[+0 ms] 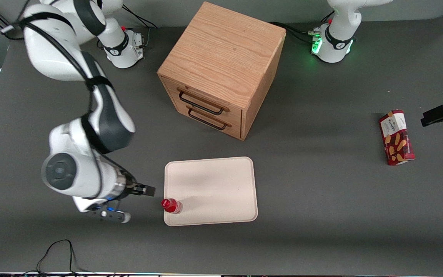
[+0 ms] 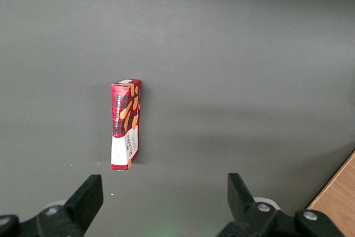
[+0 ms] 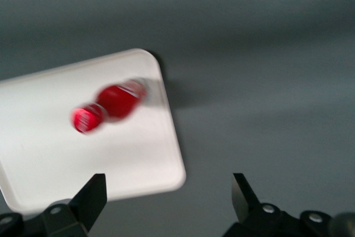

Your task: Place coke bottle on tray

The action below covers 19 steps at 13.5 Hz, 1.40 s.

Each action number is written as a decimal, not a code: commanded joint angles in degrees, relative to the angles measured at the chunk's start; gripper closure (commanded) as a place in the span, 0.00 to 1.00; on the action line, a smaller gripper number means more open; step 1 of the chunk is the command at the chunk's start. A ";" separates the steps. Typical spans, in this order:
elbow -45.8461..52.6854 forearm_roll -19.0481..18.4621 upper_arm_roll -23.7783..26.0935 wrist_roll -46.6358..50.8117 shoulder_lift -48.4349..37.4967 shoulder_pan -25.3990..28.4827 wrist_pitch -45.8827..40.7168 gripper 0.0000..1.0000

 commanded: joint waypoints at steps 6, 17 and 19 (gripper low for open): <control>-41.07 4.11 -11.65 -21.99 -36.31 -4.74 1.57 0.00; -46.38 3.85 -19.58 -21.39 -47.85 2.40 -7.21 0.00; -44.27 3.76 -19.76 -22.17 -47.86 1.52 -9.06 0.00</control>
